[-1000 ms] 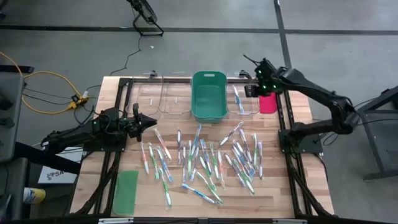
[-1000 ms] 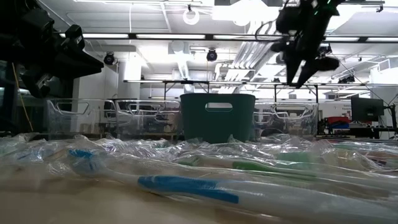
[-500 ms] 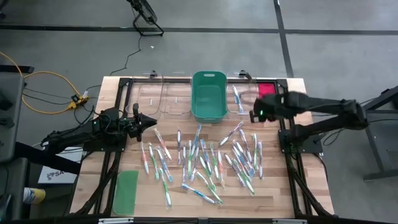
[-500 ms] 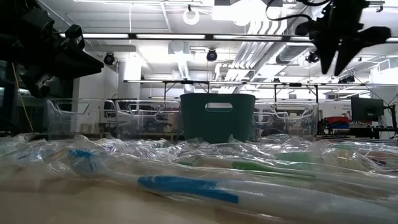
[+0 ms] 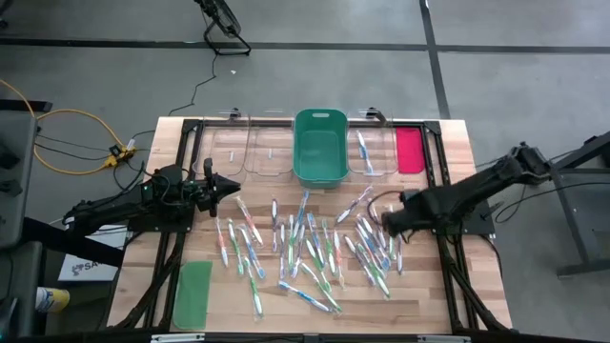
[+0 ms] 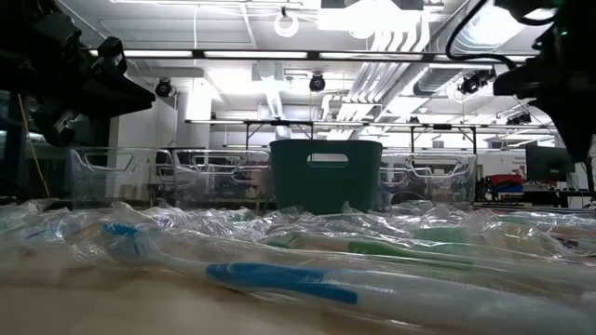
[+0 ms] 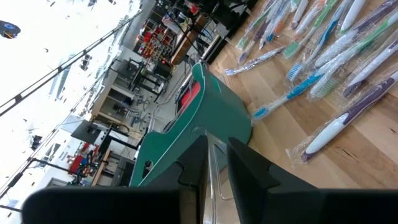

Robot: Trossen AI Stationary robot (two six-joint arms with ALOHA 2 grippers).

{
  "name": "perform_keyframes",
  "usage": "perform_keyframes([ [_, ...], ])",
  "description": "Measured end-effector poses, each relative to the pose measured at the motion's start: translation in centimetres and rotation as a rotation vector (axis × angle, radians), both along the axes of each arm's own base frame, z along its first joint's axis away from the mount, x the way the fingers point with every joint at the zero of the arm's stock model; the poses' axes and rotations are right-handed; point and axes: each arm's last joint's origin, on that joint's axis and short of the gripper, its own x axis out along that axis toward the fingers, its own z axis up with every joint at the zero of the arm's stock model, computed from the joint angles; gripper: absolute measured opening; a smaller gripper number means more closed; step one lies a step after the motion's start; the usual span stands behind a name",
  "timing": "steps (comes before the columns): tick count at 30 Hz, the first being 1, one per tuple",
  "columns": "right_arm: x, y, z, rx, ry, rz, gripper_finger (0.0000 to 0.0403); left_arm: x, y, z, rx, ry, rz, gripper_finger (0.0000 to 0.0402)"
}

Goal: Pick & Place Toothbrushes
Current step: Put the purple toothbrush into the green bin

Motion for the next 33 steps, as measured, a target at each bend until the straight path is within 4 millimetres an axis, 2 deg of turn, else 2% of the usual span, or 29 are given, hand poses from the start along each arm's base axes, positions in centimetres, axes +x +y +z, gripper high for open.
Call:
perform_keyframes([
  [12,1.1,3.3,-3.6,-0.038,0.116,-0.051,0.0133,0.0,0.0,0.0,0.000,0.000,0.000,0.0055],
  [19,1.9,3.8,-5.1,-0.039,0.153,-0.054,0.0133,0.0,0.0,0.0,0.000,0.000,0.000,0.0055],
  [29,2.1,3.9,-5.3,-0.031,0.136,-0.055,0.0133,0.0,0.0,0.0,0.000,0.000,0.000,0.0055],
  [33,1.9,3.8,-6.0,-0.026,0.120,-0.073,0.0133,0.0,0.0,0.0,0.000,0.000,0.000,0.0055],
])
